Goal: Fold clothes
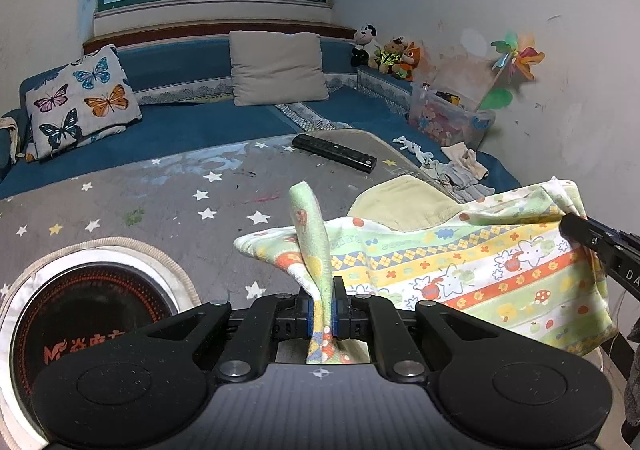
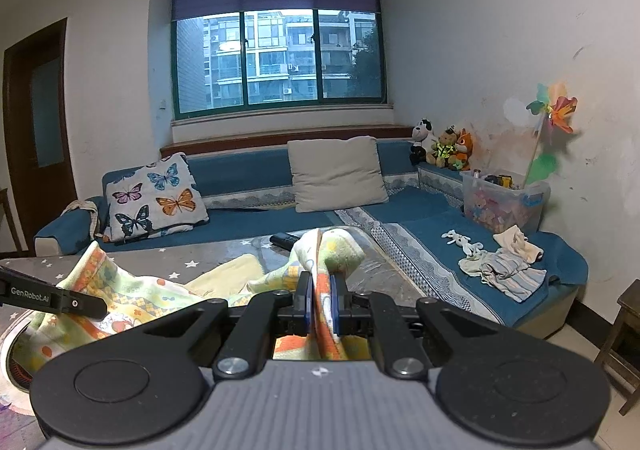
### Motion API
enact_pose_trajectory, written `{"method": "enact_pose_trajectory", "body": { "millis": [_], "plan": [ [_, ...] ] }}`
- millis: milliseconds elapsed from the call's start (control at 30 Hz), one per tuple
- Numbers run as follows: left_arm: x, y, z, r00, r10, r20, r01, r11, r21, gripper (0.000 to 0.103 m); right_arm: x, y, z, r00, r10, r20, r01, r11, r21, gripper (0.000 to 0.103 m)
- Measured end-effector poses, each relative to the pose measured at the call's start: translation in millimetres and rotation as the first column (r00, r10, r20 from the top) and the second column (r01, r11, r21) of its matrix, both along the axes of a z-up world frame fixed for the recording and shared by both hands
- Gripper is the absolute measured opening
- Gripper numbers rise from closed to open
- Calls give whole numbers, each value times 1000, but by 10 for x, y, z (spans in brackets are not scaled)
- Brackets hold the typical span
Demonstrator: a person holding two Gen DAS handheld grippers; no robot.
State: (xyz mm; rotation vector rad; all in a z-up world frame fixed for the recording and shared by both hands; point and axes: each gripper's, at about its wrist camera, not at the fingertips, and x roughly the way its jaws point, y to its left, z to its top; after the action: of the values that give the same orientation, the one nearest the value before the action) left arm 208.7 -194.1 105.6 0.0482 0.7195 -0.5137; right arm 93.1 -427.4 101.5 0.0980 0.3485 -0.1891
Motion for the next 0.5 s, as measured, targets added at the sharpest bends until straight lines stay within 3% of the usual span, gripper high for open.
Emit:
{"method": "enact_pose_trajectory", "body": {
  "millis": [500],
  "plan": [
    [109, -142, -166, 999, -9, -35, 10, 999, 31, 8, 86, -129, -196, 999, -20, -50, 21, 1000, 15, 8]
  ]
}}
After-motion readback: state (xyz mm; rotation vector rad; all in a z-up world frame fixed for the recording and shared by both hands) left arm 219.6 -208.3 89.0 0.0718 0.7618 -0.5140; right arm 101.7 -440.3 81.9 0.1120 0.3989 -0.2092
